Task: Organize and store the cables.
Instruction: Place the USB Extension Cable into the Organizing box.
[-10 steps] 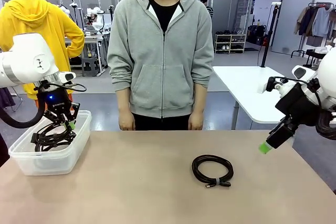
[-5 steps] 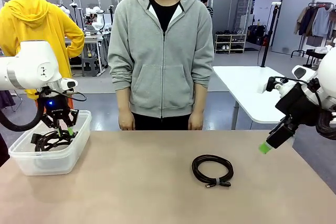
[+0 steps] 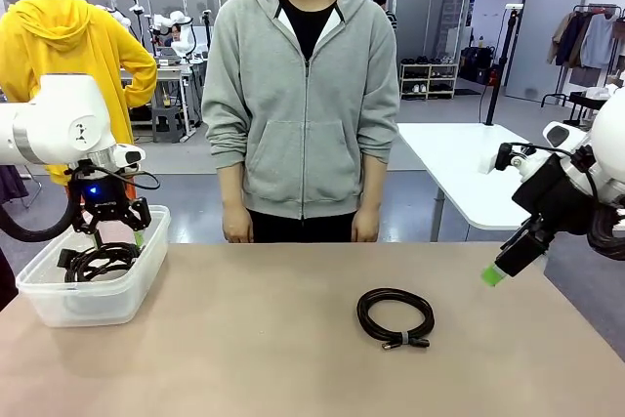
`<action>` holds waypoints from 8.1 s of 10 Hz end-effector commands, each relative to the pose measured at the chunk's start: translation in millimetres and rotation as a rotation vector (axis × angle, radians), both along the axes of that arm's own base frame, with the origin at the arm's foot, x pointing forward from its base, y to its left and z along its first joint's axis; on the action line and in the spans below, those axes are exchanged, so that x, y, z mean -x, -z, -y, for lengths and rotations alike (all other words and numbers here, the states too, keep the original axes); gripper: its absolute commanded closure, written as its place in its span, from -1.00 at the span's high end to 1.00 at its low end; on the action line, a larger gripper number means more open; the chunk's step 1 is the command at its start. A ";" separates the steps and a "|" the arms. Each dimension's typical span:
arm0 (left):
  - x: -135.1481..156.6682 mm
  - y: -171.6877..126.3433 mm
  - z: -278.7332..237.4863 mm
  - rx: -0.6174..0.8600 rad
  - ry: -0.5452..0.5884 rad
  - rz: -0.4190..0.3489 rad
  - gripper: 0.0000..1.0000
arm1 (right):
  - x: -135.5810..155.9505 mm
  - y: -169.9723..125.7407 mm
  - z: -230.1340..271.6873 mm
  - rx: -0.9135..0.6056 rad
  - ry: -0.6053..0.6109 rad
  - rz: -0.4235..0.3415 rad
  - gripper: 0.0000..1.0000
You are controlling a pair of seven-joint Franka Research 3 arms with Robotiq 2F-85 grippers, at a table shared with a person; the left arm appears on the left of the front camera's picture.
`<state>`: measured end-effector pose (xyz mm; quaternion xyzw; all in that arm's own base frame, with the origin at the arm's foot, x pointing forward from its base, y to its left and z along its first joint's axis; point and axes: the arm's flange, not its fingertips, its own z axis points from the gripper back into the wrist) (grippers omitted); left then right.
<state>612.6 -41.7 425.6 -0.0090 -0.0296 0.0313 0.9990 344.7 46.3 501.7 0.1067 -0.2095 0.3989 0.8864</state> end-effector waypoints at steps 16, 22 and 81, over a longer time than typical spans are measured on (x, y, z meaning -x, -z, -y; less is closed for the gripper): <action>46.8 -36.5 22.6 -0.086 0.139 0.169 1.00 | 33.7 -38.7 6.5 0.056 0.045 0.042 1.00; 224.3 -60.4 63.9 -0.101 0.592 0.330 1.00 | 1.8 -40.4 -74.9 0.342 -0.254 -0.057 1.00; 250.3 -49.9 72.6 -0.068 0.624 0.336 1.00 | -127.5 151.0 -379.0 0.300 -0.731 -0.249 0.98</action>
